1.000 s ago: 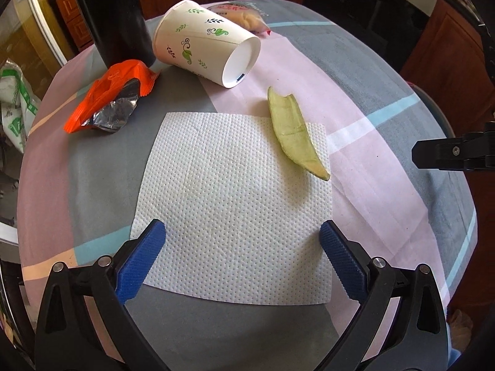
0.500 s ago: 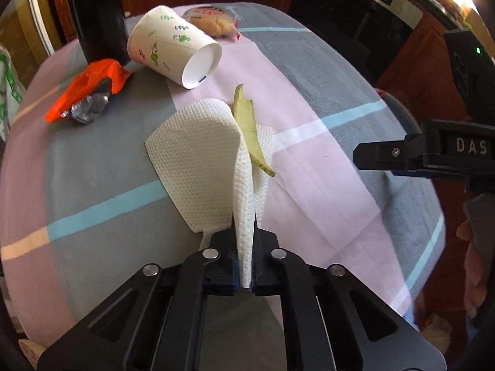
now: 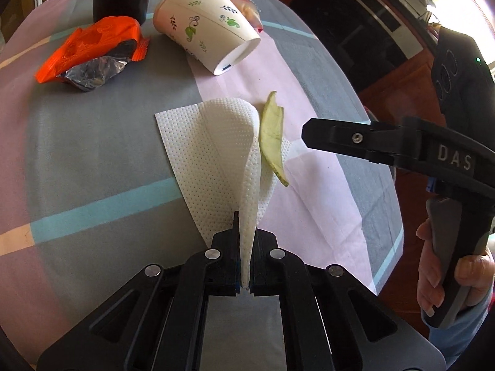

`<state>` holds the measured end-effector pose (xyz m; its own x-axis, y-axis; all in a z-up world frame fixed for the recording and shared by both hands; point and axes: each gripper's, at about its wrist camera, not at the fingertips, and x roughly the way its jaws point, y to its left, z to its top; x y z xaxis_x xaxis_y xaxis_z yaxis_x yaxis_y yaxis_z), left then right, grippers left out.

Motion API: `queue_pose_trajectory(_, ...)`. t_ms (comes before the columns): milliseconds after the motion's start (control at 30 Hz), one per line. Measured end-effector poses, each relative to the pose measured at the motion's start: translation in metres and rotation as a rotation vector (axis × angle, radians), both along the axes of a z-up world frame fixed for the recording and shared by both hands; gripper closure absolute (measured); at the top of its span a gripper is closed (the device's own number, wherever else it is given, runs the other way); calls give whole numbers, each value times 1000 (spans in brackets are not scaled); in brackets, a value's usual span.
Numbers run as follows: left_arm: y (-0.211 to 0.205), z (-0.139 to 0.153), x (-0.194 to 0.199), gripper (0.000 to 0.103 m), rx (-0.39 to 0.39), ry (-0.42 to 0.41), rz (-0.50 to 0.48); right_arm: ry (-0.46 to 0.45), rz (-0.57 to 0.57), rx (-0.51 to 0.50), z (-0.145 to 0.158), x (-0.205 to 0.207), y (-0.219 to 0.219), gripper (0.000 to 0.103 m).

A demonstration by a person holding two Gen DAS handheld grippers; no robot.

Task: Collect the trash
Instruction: 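Lower the left tool onto the white paper towel and pinch it, then grasp the pale green peel with the right tool while the left tool holds the towel, then carry towel and peel over the bin and open both tools to drop them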

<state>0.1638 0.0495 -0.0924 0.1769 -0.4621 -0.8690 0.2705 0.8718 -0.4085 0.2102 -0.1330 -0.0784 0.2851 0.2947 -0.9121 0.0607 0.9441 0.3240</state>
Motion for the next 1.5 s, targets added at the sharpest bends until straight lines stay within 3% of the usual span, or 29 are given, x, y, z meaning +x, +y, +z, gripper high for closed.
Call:
queue_pose_trajectory(100, 8, -1, 9, 99, -5, -3, 11, 12, 7, -10, -8, 13, 12, 37)
queue_pose_trajectory(367, 23, -8, 20, 99, -69, 27, 28, -4, 24, -59, -18, 34, 39, 38)
queue_pose_trajectory(467, 25, -10, 19, 99, -90, 35, 39, -44, 60, -132, -18, 38, 54, 41)
queue_pose_trajectory(533, 30, -13, 20, 98, -112, 45, 49, -76, 88, -183, -18, 38, 64, 55)
queue_pose_trajectory(700, 27, -13, 18, 97, -108, 42, 60, -113, 141, -252, -20, 38, 80, 65)
queue_pose_trajectory(833, 25, -12, 17, 97, -99, 41, 80, -131, 192, -226, -20, 34, 90, 91)
queue_pose_trajectory(1000, 13, -6, 11, 97, -36, 4, 89, -102, 144, -148, -13, 25, 57, 94)
queue_pose_trajectory(1233, -7, 4, 2, 99, 81, -47, 119, -64, 44, -122, -14, 3, 0, 96)
queue_pose_trajectory(1500, -39, 20, -9, 99, 115, -82, 90, -93, -37, -58, 4, -28, -47, 96)
